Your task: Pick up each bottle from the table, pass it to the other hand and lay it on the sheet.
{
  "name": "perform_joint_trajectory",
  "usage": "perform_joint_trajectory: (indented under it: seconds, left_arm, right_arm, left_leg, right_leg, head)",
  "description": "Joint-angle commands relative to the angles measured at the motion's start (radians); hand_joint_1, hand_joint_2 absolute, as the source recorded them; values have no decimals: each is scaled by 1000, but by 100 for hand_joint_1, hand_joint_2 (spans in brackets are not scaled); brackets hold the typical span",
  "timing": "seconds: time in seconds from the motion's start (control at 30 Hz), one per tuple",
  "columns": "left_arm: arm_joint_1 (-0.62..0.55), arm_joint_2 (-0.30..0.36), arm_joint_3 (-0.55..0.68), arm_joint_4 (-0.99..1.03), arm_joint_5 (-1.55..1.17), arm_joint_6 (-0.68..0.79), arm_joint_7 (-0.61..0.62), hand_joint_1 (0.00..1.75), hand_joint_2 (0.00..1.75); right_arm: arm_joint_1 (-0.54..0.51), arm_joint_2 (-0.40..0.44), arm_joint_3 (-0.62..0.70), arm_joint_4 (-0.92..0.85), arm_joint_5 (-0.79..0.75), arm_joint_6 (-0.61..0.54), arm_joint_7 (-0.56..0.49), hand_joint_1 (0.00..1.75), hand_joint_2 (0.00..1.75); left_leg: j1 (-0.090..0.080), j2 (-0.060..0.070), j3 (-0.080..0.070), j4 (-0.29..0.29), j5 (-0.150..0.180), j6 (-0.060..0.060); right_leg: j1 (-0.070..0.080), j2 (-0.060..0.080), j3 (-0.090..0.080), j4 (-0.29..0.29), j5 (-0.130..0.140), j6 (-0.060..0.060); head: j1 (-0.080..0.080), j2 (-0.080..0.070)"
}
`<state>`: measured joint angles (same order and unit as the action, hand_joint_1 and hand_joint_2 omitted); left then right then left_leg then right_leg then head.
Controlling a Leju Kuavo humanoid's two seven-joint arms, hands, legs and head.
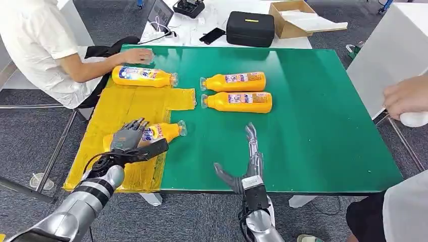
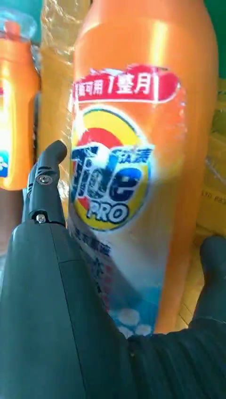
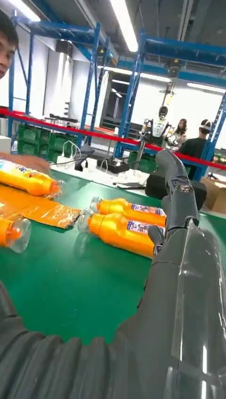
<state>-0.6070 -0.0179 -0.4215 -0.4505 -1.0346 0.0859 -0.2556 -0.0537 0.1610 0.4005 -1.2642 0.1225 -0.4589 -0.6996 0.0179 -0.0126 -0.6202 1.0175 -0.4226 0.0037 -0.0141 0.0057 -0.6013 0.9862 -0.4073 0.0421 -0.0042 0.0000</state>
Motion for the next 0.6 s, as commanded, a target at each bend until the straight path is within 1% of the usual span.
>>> perform_joint_trajectory:
  seconds: [0.03,0.07,0.17,0.23,0.27,0.33,0.37,0.43,0.47,0.5,0.53,0.57,0.6]
  left_arm:
    - [34,-20,-168,9,-82,32,-66,0,175]
    - [38,-23,-179,4,-88,27,-71,0,175]
    - [54,-17,-208,-21,-102,29,-89,0,175]
    - [71,-10,-212,-48,-97,56,-93,0,175]
    - [89,-4,-215,-87,-91,107,-108,0,175]
    - [139,-14,-176,-169,-8,145,-165,0,175]
    - [211,-17,-155,-298,69,153,-180,0,175]
    - [211,-17,-155,-298,69,153,-180,0,175]
    - [266,-20,-156,-393,101,172,-174,0,175]
    - [305,-22,-144,-464,165,171,-194,0,175]
    - [325,-23,-142,-501,183,191,-203,0,175]
    - [373,-28,-144,-584,220,250,-230,0,175]
    - [398,-26,-153,-638,242,280,-238,0,175]
  right_arm:
    - [-13,-10,-2,56,1,-8,1,0,175]
    - [-12,-9,-1,56,1,-8,1,0,175]
    - [-11,-6,-1,69,0,-10,1,0,175]
    - [-8,-8,4,70,4,-14,1,0,175]
    - [-3,-10,4,66,6,-22,1,0,175]
    - [8,-15,3,49,4,-37,1,0,175]
    - [18,-19,-2,30,-3,-49,1,0,175]
    - [18,-19,-2,30,-3,-49,1,0,175]
    - [27,-22,-6,17,-5,-53,1,0,175]
    - [30,-22,-6,12,-2,-61,1,0,175]
    - [31,-23,-6,11,1,-68,1,0,175]
    - [35,-25,-4,9,4,-75,1,0,175]
    - [36,-29,3,8,12,-86,1,0,175]
  left_leg:
    - [0,2,3,-1,0,1]
    - [0,-1,1,-1,0,1]
    - [-1,1,4,-2,0,1]
    - [0,0,2,-1,0,1]
    - [-1,1,4,-2,0,1]
    - [0,2,4,-2,-1,1]
    - [-1,1,3,-2,-1,1]
    - [-1,1,4,-2,-1,1]
    - [-1,1,2,-1,-1,1]
    - [0,1,2,0,-2,1]
    - [-1,2,1,-1,-1,1]
    - [-1,2,1,0,-2,1]
    - [-1,3,-2,0,-2,1]
  right_leg:
    - [0,0,3,-1,0,-2]
    - [0,-1,1,-1,0,-1]
    - [0,0,3,-2,0,-2]
    - [0,0,2,-1,0,-1]
    - [0,1,4,-2,0,-1]
    - [0,2,4,-2,0,-2]
    - [0,1,3,-2,0,-1]
    - [0,0,3,-2,-1,-1]
    - [0,0,1,-1,-1,-1]
    - [1,0,1,-1,-1,-1]
    - [0,0,-1,-1,-1,-1]
    - [0,0,0,-1,-2,-1]
    - [0,1,-4,0,-1,-1]
  head:
    - [0,0]
    - [0,0]
    - [0,0]
    - [0,0]
    - [0,0]
    - [0,0]
    - [0,0]
    - [0,0]
    - [0,0]
    - [0,0]
    - [0,0]
    - [0,0]
    - [0,0]
